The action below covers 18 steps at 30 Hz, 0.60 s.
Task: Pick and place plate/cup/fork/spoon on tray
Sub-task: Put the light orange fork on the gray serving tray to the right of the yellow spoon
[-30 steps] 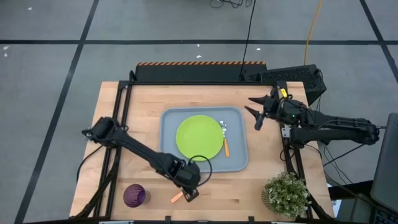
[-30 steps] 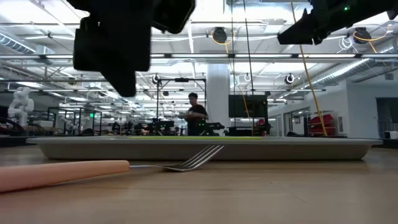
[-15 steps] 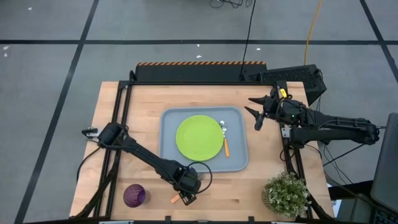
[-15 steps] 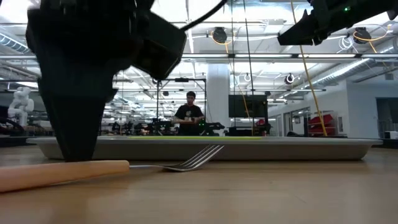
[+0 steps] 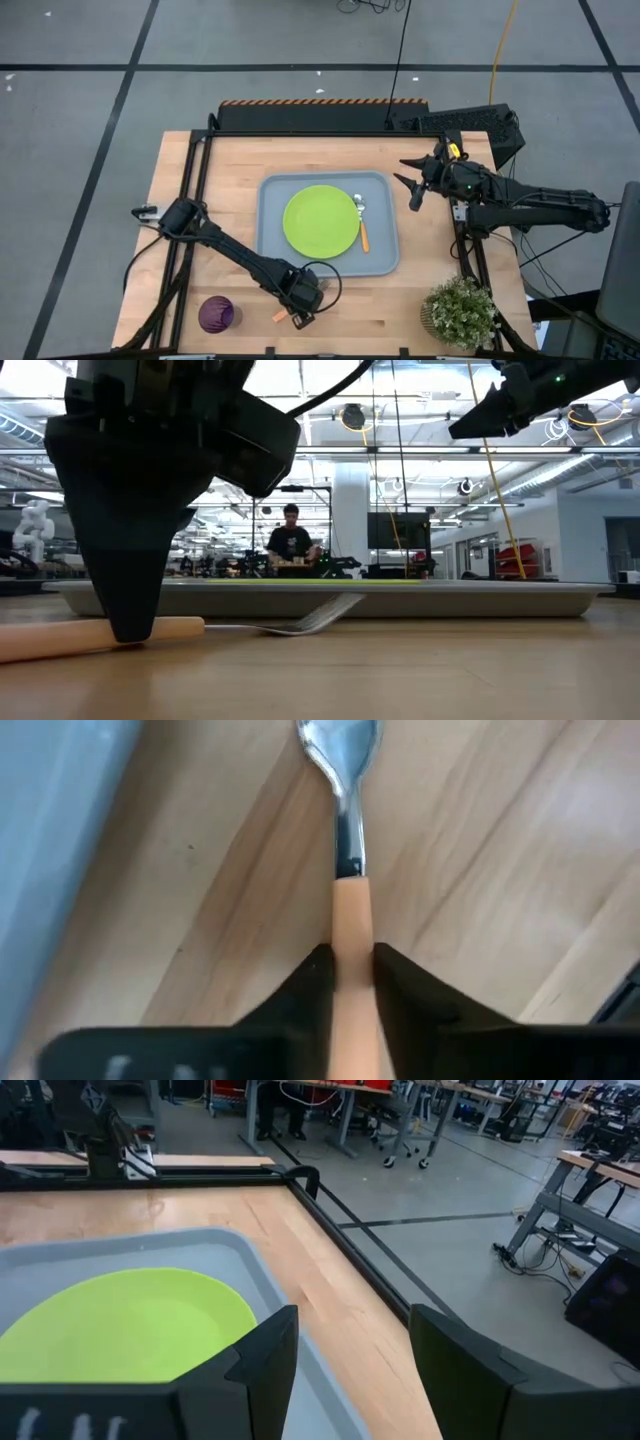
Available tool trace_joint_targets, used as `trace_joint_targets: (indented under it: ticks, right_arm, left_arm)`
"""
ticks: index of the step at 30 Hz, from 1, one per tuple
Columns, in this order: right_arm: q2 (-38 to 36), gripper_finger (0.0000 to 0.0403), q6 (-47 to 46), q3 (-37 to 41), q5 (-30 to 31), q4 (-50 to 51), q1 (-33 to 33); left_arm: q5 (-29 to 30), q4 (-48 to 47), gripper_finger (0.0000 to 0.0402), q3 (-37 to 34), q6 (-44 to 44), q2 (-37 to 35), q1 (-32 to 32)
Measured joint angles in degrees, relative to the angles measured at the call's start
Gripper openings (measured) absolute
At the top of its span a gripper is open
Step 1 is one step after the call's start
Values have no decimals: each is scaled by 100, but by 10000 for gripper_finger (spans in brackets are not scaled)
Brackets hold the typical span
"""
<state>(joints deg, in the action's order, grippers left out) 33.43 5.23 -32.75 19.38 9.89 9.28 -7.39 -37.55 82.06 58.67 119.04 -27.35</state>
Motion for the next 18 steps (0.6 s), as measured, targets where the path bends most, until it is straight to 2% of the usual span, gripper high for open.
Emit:
trace_joint_targets:
  ticks: [1, 11, 18]
  right_arm:
    - [0, 185, -1, 0, 0, 16, 0]
    - [0, 185, -2, 0, 0, 28, 0]
    - [0, 185, -21, 0, -2, 114, 0]
  left_arm:
    - [17, 42, 38, 2, -77, 0, -2]
    - [-168, 479, 38, 18, -289, 25, 29]
    - [40, 169, 38, 660, -735, 37, 87]
